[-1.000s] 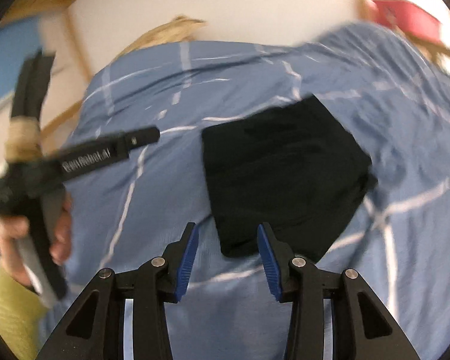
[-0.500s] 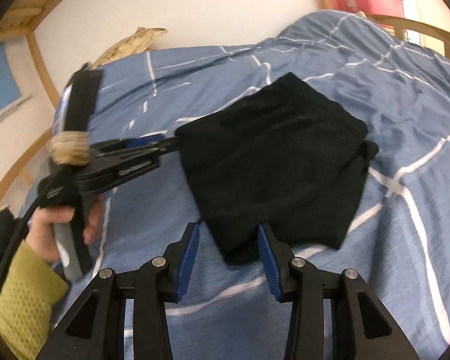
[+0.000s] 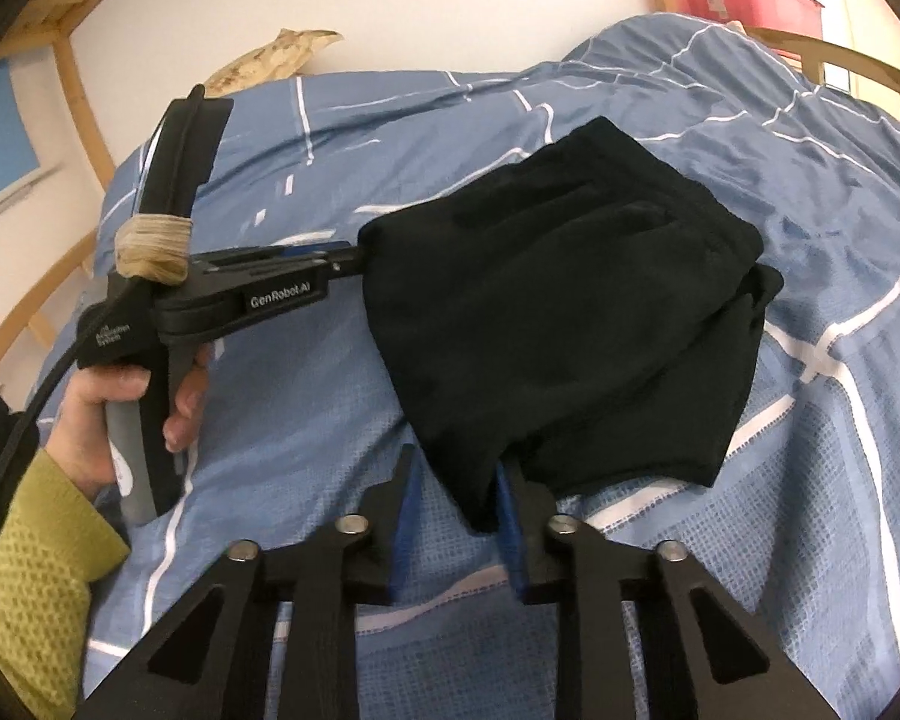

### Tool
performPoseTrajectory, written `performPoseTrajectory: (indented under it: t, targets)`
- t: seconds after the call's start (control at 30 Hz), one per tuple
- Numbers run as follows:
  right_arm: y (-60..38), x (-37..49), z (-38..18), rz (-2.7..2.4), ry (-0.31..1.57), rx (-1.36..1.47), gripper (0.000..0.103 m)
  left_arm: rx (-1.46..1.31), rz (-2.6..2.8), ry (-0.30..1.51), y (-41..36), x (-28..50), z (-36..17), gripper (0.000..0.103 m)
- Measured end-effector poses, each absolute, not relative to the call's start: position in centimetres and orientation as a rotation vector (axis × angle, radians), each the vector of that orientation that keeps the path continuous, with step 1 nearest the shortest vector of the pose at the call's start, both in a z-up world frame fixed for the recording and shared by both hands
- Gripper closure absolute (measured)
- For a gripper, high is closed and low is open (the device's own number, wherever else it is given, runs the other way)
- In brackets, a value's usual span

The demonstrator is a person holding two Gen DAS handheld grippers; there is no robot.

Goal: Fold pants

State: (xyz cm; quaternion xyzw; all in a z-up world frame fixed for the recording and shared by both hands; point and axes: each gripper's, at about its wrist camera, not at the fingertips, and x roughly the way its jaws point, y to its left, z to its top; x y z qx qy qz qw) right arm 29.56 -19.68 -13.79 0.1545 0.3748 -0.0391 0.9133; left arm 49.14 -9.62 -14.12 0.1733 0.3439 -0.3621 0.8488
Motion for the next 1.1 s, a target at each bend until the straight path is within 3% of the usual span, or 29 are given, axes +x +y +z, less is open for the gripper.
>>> performPoseTrajectory:
  t: [0.2,0.73,0.77,0.83,0.87,0.9,1.03,1.1]
  targets:
    - [-20.0,29.4,-13.9,-0.107,0.781,0.323,0.093,0.382,-0.726,0.695,-9.3,49.1,-13.0,0.1]
    - [-19.4,29.2,-14.0,-0.172,0.827,0.262,0.091,0.579,-0.54,0.693,-8.8,48.8,-12.9,0.1]
    - [-19.2,28.9,-13.8,-0.176,0.817,0.254,0.087,0.555,-0.517,0.689,-8.5,48.4,-12.4,0.1]
    - [-19.2,28.0,-13.1,-0.186,0.784,0.246,0.069,0.454,-0.486,0.689,-7.2,47.0,-10.9,0.088]
    - [-19.2,27.4,-12.7,-0.194,0.76,0.243,0.052,0.414,-0.472,0.683,-6.5,46.3,-10.3,0.076]
    - [-19.5,26.6,-12.0,-0.212,0.718,0.244,0.044,0.381,-0.462,0.67,-5.9,45.5,-9.7,0.07]
    - [-21.2,24.4,-9.0,-0.165,0.586,0.278,0.039,0.346,-0.385,0.655,-4.7,41.3,-7.7,0.069]
    - [-22.5,23.5,-7.5,-0.126,0.531,0.277,0.029,0.293,-0.388,0.686,-4.4,39.5,-6.9,0.066]
